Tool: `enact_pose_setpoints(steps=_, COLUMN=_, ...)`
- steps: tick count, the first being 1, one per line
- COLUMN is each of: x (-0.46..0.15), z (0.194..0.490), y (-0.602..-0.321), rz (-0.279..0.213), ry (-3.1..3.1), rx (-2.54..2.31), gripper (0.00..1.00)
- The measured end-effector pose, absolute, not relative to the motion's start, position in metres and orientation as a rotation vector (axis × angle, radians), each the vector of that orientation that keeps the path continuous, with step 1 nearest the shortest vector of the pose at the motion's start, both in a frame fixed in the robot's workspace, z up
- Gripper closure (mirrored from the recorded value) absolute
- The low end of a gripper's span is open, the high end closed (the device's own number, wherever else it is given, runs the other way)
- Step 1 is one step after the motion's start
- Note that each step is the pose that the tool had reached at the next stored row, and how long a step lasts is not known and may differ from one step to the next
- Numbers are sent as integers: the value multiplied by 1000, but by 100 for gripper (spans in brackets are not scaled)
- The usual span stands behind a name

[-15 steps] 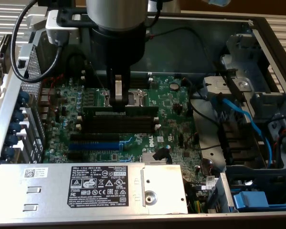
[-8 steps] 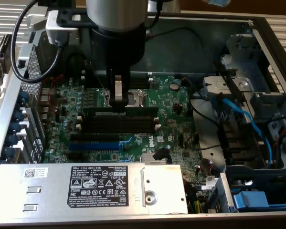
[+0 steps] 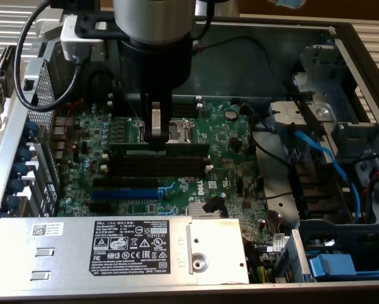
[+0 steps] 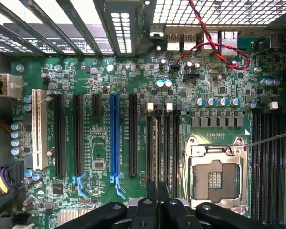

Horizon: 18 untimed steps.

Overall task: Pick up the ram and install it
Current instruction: 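Insert the ram into the slot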

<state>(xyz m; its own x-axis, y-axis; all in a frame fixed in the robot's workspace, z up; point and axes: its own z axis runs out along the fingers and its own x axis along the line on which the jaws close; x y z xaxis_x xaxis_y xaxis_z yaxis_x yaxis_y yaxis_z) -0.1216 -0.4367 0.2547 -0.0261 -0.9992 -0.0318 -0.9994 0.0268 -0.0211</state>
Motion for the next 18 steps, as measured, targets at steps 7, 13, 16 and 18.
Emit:
enact_pose_setpoints(steps=7, x=-122, z=253, y=-437, rz=10, ry=2227, rx=-2163, gripper=88)
enact_pose_setpoints(steps=13, x=-122, z=251, y=-437, rz=11, ry=2228, rx=-2162, gripper=88)
enact_pose_setpoints(steps=16, x=-123, z=249, y=-437, rz=10, ry=2229, rx=-2161, gripper=88)
enact_pose_setpoints(steps=18, x=-123, z=249, y=-438, rz=10, ry=2229, rx=-2161, gripper=88)
